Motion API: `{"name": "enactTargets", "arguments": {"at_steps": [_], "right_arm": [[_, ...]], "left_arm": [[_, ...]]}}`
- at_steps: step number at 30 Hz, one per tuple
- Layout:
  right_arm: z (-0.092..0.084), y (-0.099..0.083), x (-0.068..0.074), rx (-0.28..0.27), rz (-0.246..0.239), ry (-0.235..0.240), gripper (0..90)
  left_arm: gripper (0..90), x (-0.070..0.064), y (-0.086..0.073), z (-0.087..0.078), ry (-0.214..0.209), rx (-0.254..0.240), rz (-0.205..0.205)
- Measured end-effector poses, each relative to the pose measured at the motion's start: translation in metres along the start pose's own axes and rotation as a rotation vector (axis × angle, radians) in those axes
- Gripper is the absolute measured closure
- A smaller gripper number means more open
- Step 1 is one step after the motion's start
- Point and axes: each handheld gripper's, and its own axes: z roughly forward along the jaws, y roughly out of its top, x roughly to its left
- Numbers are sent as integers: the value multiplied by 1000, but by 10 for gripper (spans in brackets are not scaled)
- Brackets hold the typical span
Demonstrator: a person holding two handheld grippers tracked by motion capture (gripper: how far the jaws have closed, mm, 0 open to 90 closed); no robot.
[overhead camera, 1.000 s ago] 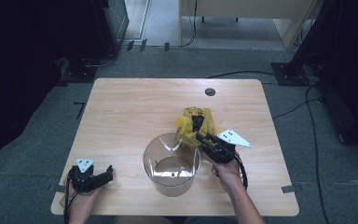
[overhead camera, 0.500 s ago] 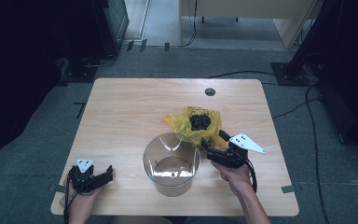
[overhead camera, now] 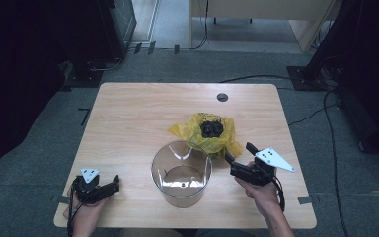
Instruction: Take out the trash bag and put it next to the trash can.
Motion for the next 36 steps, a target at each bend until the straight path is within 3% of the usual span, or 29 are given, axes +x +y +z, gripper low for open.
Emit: {"name": "enactTargets", "arguments": {"at_steps": [17, 21, 36], "right_arm": [[-38, -19, -42, 48, 37, -90, 152], [-46, -23, -54, 53, 57, -126, 152], [-60, -40, -89, 108, 58, -258, 152]], "left_arm": [[92, 0, 0, 0, 0, 0, 1], [92, 0, 0, 0, 0, 0, 1], [92, 0, 0, 0, 0, 0, 1]]}}
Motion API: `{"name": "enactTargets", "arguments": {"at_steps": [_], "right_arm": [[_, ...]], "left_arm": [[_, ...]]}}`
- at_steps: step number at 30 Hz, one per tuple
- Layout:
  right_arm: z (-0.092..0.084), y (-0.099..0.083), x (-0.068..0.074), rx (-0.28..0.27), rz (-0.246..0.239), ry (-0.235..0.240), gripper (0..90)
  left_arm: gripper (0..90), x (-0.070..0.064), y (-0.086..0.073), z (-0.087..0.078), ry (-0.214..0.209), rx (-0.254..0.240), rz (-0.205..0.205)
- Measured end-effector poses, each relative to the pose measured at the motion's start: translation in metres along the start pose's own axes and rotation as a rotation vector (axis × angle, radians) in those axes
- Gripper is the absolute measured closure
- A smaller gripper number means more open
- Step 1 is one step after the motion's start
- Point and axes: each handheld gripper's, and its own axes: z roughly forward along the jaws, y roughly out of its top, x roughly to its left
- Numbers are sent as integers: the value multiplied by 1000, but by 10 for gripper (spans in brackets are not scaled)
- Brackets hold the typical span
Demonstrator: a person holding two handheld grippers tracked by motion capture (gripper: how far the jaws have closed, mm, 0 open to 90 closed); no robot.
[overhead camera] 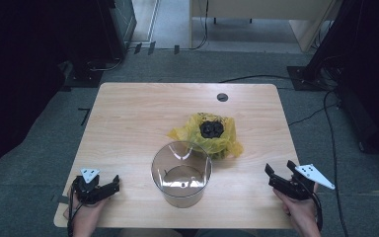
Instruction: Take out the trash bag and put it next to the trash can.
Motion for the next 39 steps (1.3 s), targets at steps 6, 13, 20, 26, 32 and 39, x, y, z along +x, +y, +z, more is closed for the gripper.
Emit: {"name": "enactTargets", "arguments": {"at_steps": [6, 13, 20, 26, 32, 39], "right_arm": [[3, -9, -11, 28, 0, -45, 152], [4, -17, -23, 75, 0, -106, 154], [7, -24, -28, 134, -10, -157, 153], [10, -28, -28, 157, -10, -182, 154], [16, -30, -24, 221, -27, -203, 154], [21, -31, -23, 275, -35, -207, 155]], "left_arm": [[92, 0, 0, 0, 0, 0, -1], [92, 0, 0, 0, 0, 0, -1], [92, 0, 0, 0, 0, 0, -1], [92, 0, 0, 0, 0, 0, -1], [92, 0, 0, 0, 0, 0, -1], [92, 0, 0, 0, 0, 0, 0]]}}
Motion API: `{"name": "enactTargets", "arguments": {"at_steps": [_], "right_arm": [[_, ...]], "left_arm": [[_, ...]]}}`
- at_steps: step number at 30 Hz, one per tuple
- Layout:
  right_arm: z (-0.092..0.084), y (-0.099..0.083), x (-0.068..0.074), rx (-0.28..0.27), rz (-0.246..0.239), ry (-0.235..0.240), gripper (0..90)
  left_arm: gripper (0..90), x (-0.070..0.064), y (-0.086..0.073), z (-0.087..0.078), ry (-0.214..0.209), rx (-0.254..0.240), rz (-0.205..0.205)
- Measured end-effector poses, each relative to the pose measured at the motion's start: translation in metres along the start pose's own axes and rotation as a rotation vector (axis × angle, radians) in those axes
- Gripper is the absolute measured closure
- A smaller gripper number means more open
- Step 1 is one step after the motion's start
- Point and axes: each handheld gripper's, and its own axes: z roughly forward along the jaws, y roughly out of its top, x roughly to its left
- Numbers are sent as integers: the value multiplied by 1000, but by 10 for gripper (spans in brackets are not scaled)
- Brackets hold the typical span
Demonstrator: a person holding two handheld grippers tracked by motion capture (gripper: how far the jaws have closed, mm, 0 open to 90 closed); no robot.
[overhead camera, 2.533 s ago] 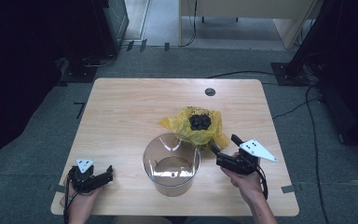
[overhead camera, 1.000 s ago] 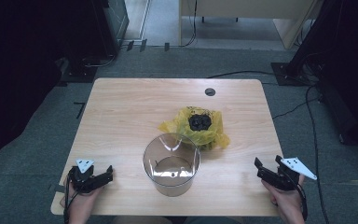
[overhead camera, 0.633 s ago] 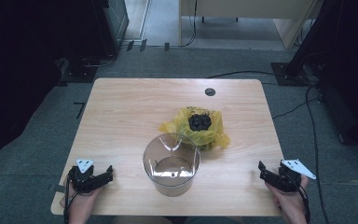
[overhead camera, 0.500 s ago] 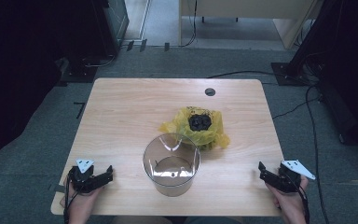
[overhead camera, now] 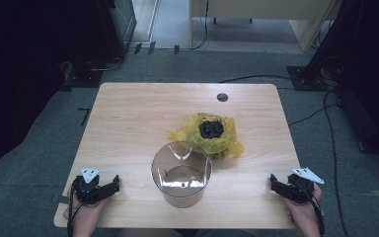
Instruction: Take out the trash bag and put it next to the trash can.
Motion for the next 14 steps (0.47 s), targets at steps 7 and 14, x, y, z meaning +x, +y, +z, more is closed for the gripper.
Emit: {"name": "enactTargets", "arguments": {"at_steps": [7, 14], "right_arm": [[1, 0, 2, 4, -10, -12, 151], [1, 0, 1, 5, -10, -11, 151]], "left_arm": [[92, 0, 0, 0, -1, 1, 0], [92, 0, 0, 0, -2, 1, 0]]}}
